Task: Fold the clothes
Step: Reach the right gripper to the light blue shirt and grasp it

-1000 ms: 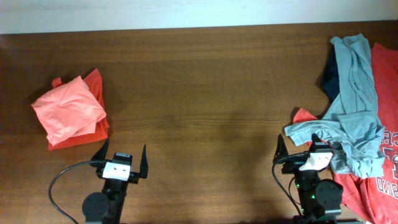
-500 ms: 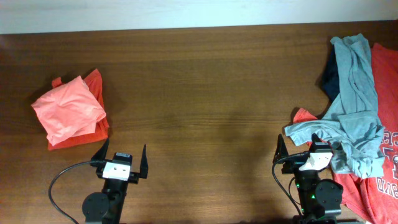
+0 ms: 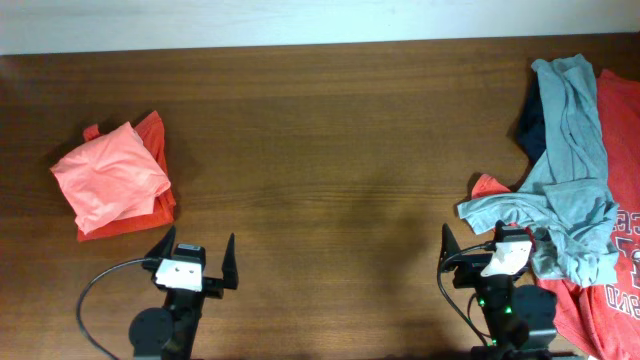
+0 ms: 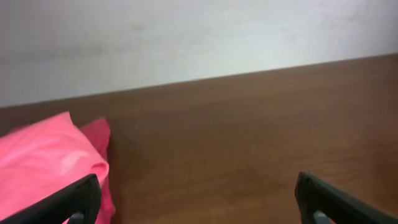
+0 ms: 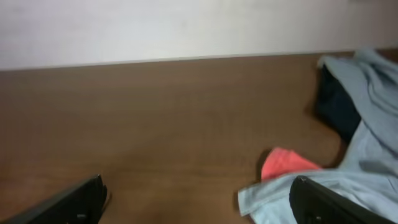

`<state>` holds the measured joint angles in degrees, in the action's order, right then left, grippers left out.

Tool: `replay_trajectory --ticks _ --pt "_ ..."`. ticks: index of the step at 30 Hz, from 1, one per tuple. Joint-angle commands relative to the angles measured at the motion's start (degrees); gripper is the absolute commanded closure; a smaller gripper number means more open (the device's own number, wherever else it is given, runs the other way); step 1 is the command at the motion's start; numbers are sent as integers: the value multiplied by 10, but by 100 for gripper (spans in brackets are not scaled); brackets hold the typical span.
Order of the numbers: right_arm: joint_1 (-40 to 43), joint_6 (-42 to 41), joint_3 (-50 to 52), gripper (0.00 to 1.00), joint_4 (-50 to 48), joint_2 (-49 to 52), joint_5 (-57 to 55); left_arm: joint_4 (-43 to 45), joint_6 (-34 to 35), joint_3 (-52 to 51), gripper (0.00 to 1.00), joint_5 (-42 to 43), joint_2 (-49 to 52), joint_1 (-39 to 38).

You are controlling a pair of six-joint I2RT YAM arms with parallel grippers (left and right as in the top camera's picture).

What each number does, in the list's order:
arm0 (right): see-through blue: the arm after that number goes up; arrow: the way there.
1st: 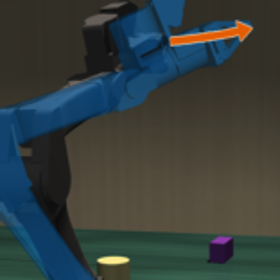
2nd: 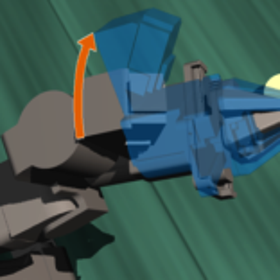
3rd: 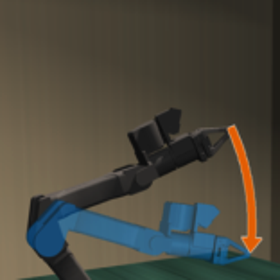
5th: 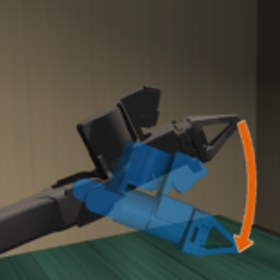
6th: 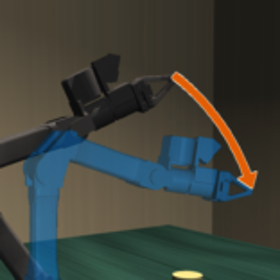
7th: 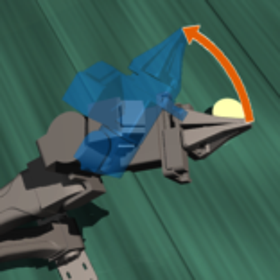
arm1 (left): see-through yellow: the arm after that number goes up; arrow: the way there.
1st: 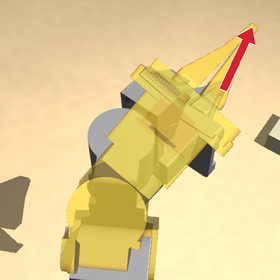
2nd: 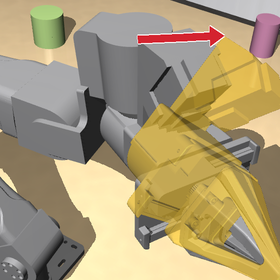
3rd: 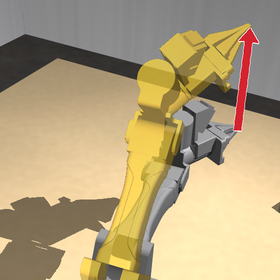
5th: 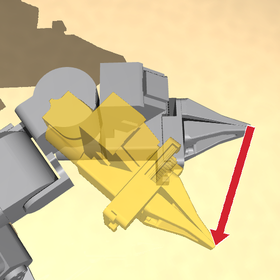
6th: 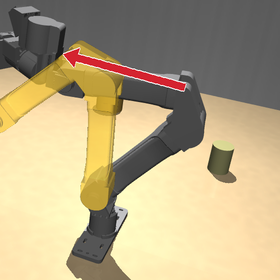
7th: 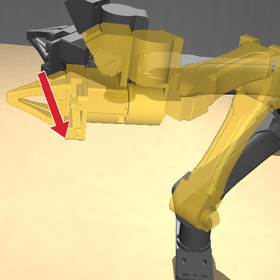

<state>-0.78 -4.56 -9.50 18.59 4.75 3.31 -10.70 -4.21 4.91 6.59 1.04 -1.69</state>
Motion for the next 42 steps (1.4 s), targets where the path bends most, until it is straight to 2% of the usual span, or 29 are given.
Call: replay_trajectory --ticks 1,8,15,16,20,25,27,30,32,33,37,38,39,40,42 --pt "4 -4 -92 1 32 60 5 -42 12 79 1 -2 19 4" --pt "5 -4 -267 1 140 271 -21 -93 12 210 1 -2 130 4" --pt "5 18 -474 1 294 525 -22 -235 12 363 1 0 315 4" --pt "5 43 -523 1 328 582 -44 -272 12 402 1 0 364 4" --pt "25 25 -560 1 332 668 -109 -315 12 455 1 0 447 4" --pt "108 -33 -561 1 340 778 -102 -319 12 463 1 0 504 4" --pt "141 -33 -561 1 342 833 -59 -318 12 463 1 0 517 4" --pt "164 -33 -561 8 345 896 -43 -318 12 463 1 0 525 4" --pt "169 -35 -561 20 333 929 -44 -318 12 463 1 0 525 4" --pt "170 -35 -561 30 323 945 -44 -318 12 463 1 0 525 4" --pt "169 -38 -561 38 296 970 -44 -318 12 463 1 0 525 4" --pt "170 -39 -561 45 291 971 -45 -318 12 463 1 0 525 4" --pt "170 -39 -561 56 287 971 -45 -318 12 463 1 0 525 4" --pt "170 -42 -561 73 284 971 -44 -318 12 463 1 0 525 4" --pt "170 -48 -561 89 282 971 -44 -318 12 463 1 0 525 4"
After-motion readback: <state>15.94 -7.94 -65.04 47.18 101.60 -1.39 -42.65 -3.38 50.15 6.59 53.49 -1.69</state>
